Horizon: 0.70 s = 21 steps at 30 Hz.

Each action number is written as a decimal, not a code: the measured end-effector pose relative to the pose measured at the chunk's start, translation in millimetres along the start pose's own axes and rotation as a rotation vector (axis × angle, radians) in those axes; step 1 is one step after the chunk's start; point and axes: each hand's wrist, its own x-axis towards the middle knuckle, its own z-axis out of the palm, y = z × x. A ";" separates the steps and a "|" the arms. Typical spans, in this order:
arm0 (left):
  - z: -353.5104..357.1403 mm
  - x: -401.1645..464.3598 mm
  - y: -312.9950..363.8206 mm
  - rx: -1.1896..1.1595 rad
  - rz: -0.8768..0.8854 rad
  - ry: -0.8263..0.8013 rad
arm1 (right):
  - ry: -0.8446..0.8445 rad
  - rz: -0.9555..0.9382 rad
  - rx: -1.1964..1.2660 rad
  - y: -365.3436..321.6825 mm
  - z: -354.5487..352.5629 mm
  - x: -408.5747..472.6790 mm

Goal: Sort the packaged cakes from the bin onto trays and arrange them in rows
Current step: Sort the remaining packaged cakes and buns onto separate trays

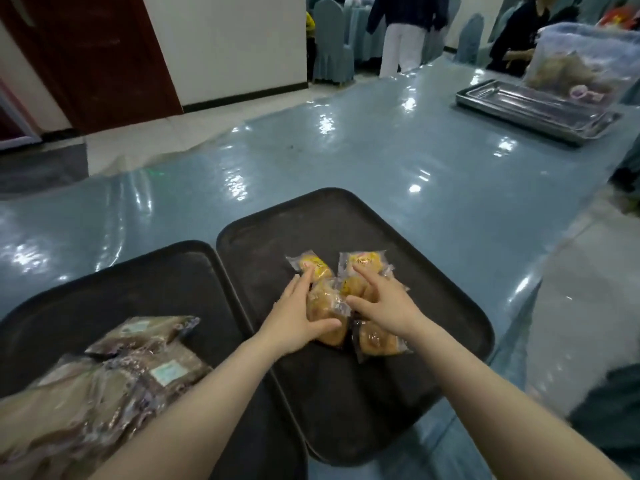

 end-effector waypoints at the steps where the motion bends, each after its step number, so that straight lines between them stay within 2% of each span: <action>1: 0.1 -0.9 -1.3 -0.021 0.011 0.008 | 0.006 -0.012 -0.009 -2.6 0.8 1.6; 5: -6.7 -13.7 -5.9 -0.054 0.024 0.092 | 0.035 -0.079 -0.034 -21.7 8.1 7.5; 12: -53.7 -81.6 -25.1 -0.023 0.035 0.229 | -0.049 -0.272 0.059 -93.6 50.8 -14.6; 21: -142.8 -283.7 -83.4 -0.145 0.002 0.470 | -0.161 -0.469 0.188 -231.0 159.2 -127.4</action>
